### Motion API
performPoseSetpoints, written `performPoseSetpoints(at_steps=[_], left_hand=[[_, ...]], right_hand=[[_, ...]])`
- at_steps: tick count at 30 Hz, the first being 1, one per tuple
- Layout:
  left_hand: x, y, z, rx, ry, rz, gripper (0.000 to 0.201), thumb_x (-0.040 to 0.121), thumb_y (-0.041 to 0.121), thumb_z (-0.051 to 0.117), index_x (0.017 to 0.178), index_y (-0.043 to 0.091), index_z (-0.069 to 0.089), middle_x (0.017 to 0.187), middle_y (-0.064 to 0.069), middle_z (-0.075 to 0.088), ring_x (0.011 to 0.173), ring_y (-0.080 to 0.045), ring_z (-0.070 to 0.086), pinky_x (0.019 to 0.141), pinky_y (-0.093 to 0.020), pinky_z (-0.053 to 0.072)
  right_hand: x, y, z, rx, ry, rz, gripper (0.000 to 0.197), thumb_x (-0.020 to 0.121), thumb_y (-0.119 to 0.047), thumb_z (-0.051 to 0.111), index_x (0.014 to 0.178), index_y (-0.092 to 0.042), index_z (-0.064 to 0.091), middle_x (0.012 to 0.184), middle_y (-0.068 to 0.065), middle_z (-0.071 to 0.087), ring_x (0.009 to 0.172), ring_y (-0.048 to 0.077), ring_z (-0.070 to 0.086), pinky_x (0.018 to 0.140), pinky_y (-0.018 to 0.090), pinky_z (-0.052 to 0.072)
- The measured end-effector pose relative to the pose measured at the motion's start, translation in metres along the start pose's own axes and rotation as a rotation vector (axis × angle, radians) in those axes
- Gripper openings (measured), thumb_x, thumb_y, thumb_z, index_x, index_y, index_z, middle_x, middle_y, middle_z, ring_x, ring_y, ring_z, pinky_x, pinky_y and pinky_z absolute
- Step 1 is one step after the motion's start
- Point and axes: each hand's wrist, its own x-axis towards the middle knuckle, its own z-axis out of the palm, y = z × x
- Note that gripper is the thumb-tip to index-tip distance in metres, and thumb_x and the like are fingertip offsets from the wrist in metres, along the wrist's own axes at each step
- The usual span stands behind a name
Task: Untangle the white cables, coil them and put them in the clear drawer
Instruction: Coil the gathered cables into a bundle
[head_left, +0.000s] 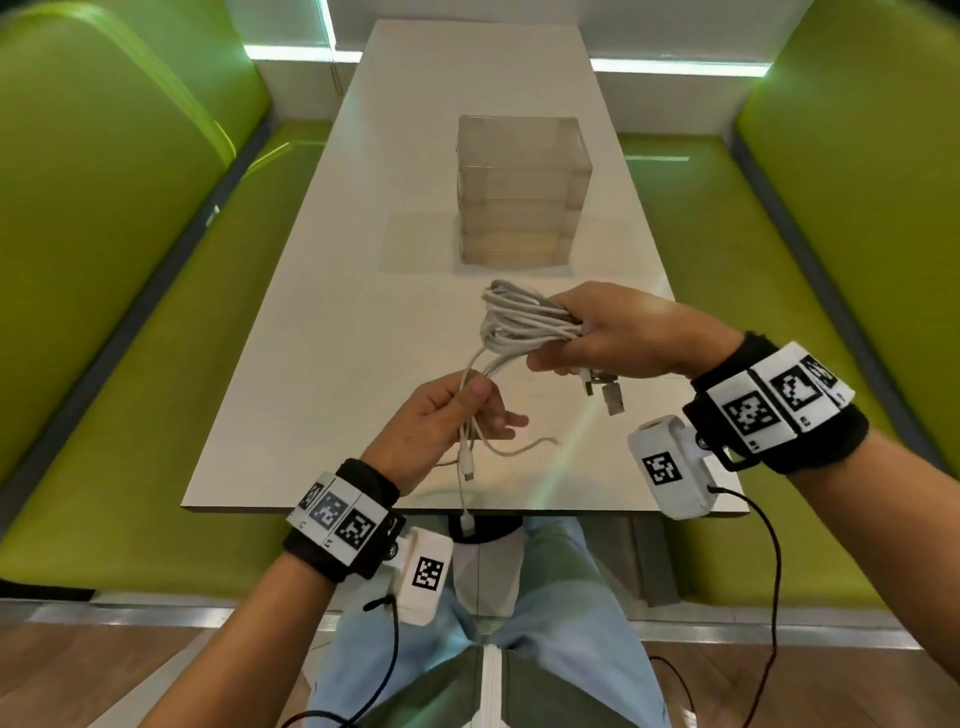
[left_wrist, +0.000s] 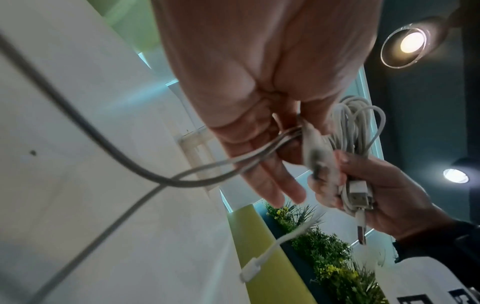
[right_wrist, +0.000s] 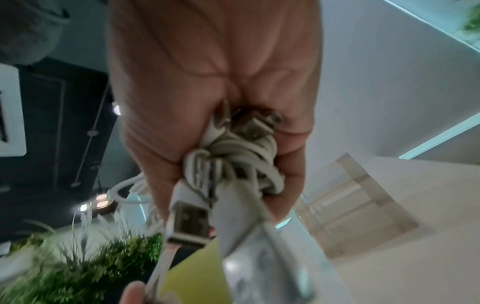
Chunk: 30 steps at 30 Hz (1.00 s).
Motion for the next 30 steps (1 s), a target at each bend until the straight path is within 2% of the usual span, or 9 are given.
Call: performPoseSetpoints(at_steps=[6, 10, 13, 16, 18, 20, 23, 25, 30], left_hand=[[0.008, 0.006, 0.002, -0.030, 0.279, 0.159, 0.029, 0.100, 0.024, 0.038, 0.089, 0.006, 0.058, 0.052, 0.006, 0.047, 0.049, -0.014, 0.049, 0.055, -0.024, 0.044], [0.012, 0.016, 0.011, -0.195, 0.374, 0.182, 0.027, 0.103, 0.011, 0.032, 0.088, 0.008, 0.054, 0.075, 0.002, 0.064, 0.071, -0.015, 0.061, 0.065, -0.031, 0.050], [0.014, 0.023, 0.018, -0.438, 0.404, 0.086, 0.019, 0.100, 0.006, 0.034, 0.093, 0.007, 0.051, 0.096, -0.012, 0.062, 0.085, -0.022, 0.059, 0.071, -0.036, 0.052], [0.013, 0.030, 0.018, -0.662, 0.352, 0.050, 0.036, 0.100, 0.040, 0.032, 0.121, 0.012, 0.044, 0.127, -0.019, 0.059, 0.106, -0.026, 0.064, 0.080, -0.038, 0.057], [0.011, 0.033, 0.017, -0.668, 0.308, 0.056, 0.073, 0.081, 0.068, 0.037, 0.134, 0.018, 0.041, 0.128, -0.020, 0.060, 0.111, -0.027, 0.063, 0.080, -0.038, 0.056], [0.009, 0.035, 0.018, -0.504, 0.257, 0.092, 0.092, 0.061, 0.075, 0.057, 0.136, 0.023, 0.041, 0.126, -0.018, 0.061, 0.111, -0.022, 0.063, 0.080, -0.034, 0.055], [0.010, 0.034, 0.021, -0.370, 0.287, 0.127, 0.078, 0.064, 0.040, 0.084, 0.130, 0.022, 0.048, 0.114, -0.014, 0.065, 0.104, -0.018, 0.065, 0.077, -0.029, 0.054], [0.010, 0.037, 0.022, -0.365, 0.364, 0.129, 0.053, 0.076, 0.009, 0.076, 0.123, 0.016, 0.053, 0.105, -0.014, 0.064, 0.099, -0.021, 0.064, 0.076, -0.030, 0.055], [0.010, 0.035, 0.024, -0.387, 0.425, 0.127, 0.032, 0.071, 0.007, 0.074, 0.098, 0.013, 0.059, 0.089, -0.010, 0.059, 0.097, -0.030, 0.064, 0.076, -0.036, 0.055]], right_hand=[[0.001, 0.002, 0.020, 0.250, 0.119, 0.070, 0.018, 0.085, -0.024, 0.068, 0.073, -0.012, 0.060, 0.063, -0.001, 0.060, 0.051, 0.012, 0.052, 0.048, 0.023, 0.042], [0.005, -0.006, 0.046, 0.271, 0.102, 0.064, 0.018, 0.077, -0.032, 0.076, 0.074, -0.021, 0.061, 0.060, -0.008, 0.058, 0.044, -0.001, 0.048, 0.048, 0.018, 0.040], [0.008, -0.013, 0.063, 0.262, 0.163, 0.079, 0.029, 0.066, -0.037, 0.083, 0.069, -0.030, 0.055, 0.061, -0.012, 0.058, 0.050, -0.003, 0.051, 0.050, 0.013, 0.038], [0.013, -0.015, 0.075, 0.237, 0.199, 0.120, 0.031, 0.065, -0.042, 0.083, 0.075, -0.024, 0.059, 0.069, -0.008, 0.063, 0.063, 0.005, 0.057, 0.056, 0.020, 0.042], [0.015, -0.015, 0.079, 0.279, 0.191, 0.143, 0.031, 0.068, -0.041, 0.081, 0.070, -0.019, 0.059, 0.065, -0.001, 0.061, 0.056, 0.011, 0.054, 0.051, 0.021, 0.040], [0.016, -0.014, 0.079, 0.304, 0.190, 0.146, 0.028, 0.075, -0.037, 0.076, 0.071, -0.013, 0.061, 0.065, 0.004, 0.060, 0.053, 0.013, 0.053, 0.048, 0.021, 0.039], [0.016, -0.016, 0.079, 0.284, 0.193, 0.133, 0.025, 0.082, -0.033, 0.068, 0.096, -0.012, 0.065, 0.080, 0.005, 0.069, 0.066, 0.019, 0.064, 0.059, 0.032, 0.051], [0.017, -0.018, 0.080, 0.266, 0.197, 0.126, 0.026, 0.081, -0.029, 0.068, 0.102, -0.013, 0.064, 0.084, 0.008, 0.070, 0.072, 0.022, 0.067, 0.064, 0.035, 0.054], [0.020, -0.016, 0.080, 0.276, 0.131, 0.134, 0.013, 0.079, -0.024, 0.070, 0.087, -0.016, 0.063, 0.076, 0.002, 0.066, 0.063, 0.015, 0.060, 0.055, 0.024, 0.048]])
